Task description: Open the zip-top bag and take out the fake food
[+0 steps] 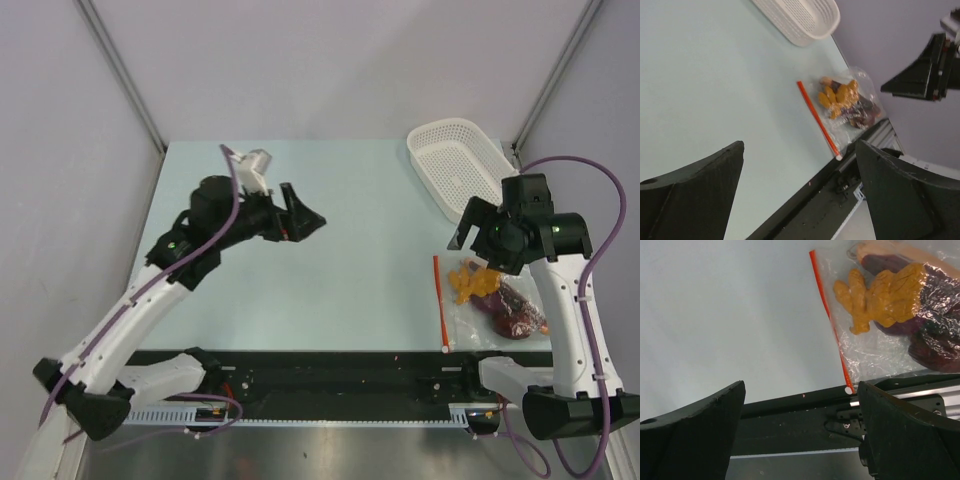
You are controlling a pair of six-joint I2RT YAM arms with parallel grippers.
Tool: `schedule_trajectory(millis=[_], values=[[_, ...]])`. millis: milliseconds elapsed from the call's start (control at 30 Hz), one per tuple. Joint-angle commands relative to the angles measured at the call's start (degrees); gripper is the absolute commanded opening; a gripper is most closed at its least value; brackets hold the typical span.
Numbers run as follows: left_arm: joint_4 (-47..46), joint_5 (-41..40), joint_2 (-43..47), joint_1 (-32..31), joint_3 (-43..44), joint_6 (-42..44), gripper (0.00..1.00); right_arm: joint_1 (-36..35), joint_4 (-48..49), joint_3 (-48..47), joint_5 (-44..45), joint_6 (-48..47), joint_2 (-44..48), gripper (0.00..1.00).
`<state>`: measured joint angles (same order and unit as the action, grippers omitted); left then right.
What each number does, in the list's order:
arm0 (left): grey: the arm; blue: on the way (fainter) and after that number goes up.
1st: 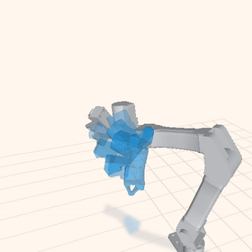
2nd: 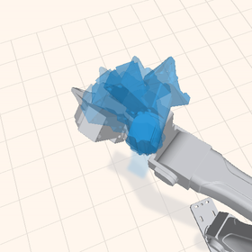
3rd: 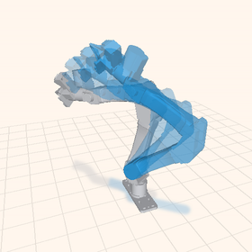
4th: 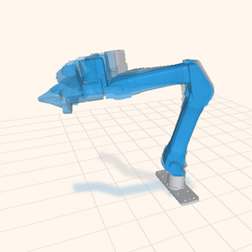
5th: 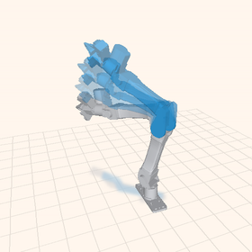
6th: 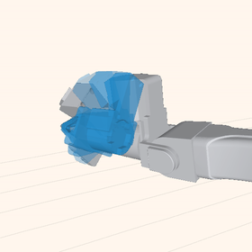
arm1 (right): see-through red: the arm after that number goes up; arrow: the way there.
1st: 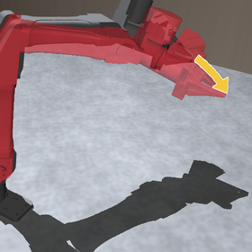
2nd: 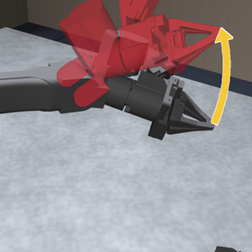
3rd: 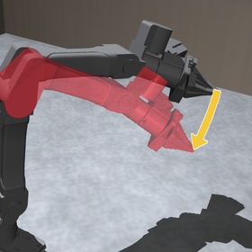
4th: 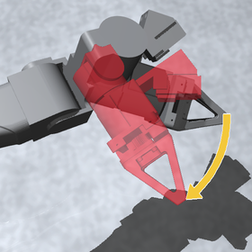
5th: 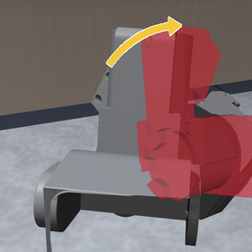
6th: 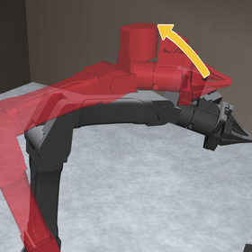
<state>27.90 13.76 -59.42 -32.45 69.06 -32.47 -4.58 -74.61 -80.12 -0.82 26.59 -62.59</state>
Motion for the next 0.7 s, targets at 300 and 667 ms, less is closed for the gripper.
schedule_trajectory(millis=[300, 667], values=[[-22.26, 6.36, -30.98, -27.66, 3.62, 1.18, 0.94, 0.19, -9.41, -7.50, 6.87, -2.08, -3.60, 1.00], [-30.98, 11.72, -58.06, -31.72, 17.94, -6.37, 0.95, 3.61, -12.40, -11.03, 3.02, -1.62, 0.79, 1.00]])
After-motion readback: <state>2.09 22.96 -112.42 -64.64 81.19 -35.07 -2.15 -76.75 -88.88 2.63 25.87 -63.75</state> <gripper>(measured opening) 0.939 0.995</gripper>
